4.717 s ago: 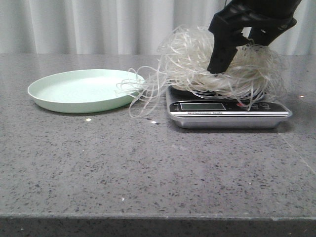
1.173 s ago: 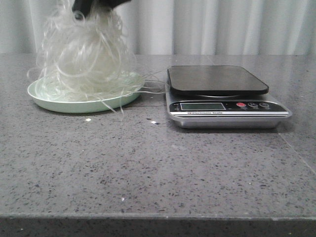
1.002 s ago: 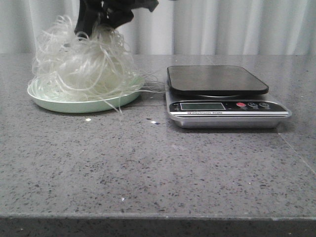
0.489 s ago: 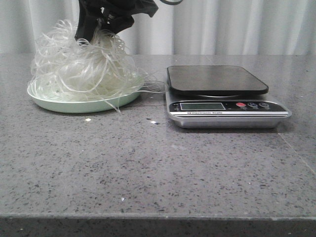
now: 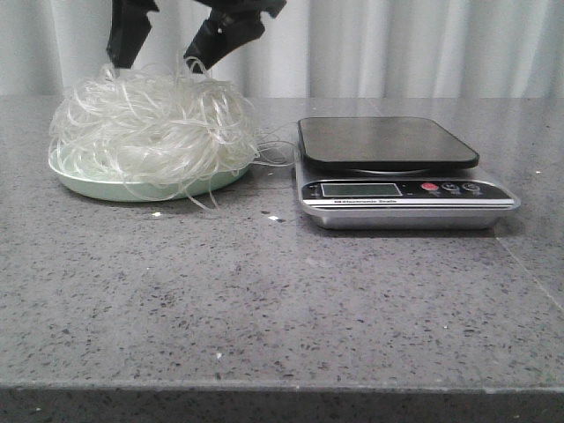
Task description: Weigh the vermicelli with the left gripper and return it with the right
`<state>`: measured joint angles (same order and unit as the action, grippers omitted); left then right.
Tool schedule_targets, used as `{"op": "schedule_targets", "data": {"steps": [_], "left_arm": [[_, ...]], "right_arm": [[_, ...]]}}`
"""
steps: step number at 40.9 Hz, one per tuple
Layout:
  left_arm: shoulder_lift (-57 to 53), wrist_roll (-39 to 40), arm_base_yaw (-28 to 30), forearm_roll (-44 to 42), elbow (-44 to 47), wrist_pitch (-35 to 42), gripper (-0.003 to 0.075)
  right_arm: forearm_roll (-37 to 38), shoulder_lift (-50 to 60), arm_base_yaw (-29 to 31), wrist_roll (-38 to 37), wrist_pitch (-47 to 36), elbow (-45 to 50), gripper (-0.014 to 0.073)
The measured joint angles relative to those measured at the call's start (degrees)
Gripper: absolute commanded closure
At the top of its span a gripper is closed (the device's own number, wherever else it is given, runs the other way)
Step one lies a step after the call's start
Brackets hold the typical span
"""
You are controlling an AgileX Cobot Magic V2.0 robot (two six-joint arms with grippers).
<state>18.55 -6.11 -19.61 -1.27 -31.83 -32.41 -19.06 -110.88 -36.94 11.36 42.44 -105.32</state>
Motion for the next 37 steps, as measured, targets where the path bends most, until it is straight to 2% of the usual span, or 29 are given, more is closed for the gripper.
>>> {"op": "schedule_targets", "data": {"steps": [4, 9, 16, 23, 37], "left_arm": [[0.00, 0.00, 0.00, 0.00, 0.00, 0.00, 0.0583], [0.00, 0.00, 0.00, 0.00, 0.00, 0.00, 0.0583], [0.00, 0.00, 0.00, 0.00, 0.00, 0.00, 0.0583], [0.00, 0.00, 0.00, 0.00, 0.00, 0.00, 0.0583], [0.00, 0.00, 0.00, 0.00, 0.00, 0.00, 0.0583]], "right_arm": [[0.00, 1.61, 1.35, 0.00, 0.09, 0.00, 0.0020], [0.00, 3.93, 4.02, 0.00, 0.09, 0.00, 0.0092], [0.00, 6.68, 8.85, 0.00, 0.84, -0.11, 0.0253], [0.00, 7.51, 14.02, 0.00, 3.35, -0.11, 0.0456], [0.00, 7.51, 22.61, 0.00, 10.56, -0.11, 0.0444]]}}
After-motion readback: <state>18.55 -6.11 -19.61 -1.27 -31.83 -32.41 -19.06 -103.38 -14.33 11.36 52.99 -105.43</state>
